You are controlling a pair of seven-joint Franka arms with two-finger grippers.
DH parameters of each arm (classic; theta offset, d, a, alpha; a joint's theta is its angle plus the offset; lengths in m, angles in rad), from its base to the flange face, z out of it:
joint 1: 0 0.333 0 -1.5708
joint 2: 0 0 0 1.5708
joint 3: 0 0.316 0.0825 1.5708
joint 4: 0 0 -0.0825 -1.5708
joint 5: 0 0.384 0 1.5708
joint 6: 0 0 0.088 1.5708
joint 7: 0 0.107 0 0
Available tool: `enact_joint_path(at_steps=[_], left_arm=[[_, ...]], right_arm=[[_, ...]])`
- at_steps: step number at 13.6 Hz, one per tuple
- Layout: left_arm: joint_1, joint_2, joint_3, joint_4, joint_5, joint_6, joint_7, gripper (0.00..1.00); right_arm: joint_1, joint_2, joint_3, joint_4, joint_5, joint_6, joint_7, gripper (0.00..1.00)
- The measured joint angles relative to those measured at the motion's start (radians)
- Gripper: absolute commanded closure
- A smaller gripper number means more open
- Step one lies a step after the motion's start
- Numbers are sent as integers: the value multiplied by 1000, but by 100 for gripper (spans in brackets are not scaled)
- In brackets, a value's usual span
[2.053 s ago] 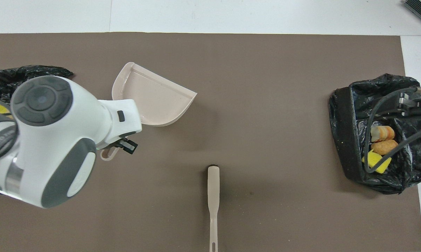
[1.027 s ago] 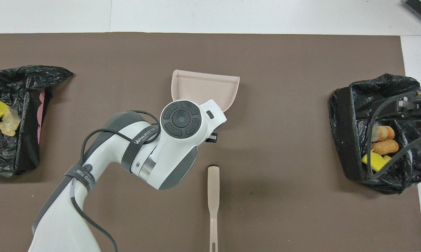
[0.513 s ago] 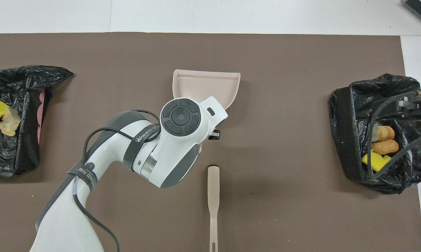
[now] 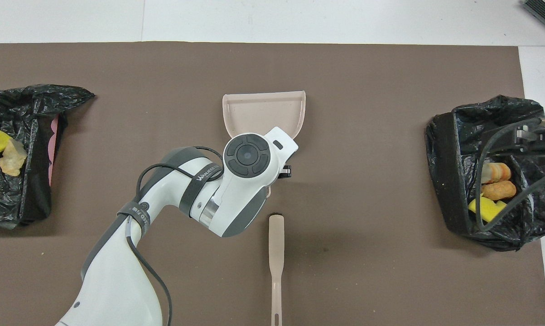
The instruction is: Sweep and dump trash in bin
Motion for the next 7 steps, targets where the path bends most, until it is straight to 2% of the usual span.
enact_joint_path(at_steps=[3,7], left_arm=[[44,-18,8,8,0,-33,7,0],[146,-100,10,29,0,-147,55,0]], right_arm=[[0,0,0,0,0,0,0,0],[0,0,0,0,0,0,0,0]])
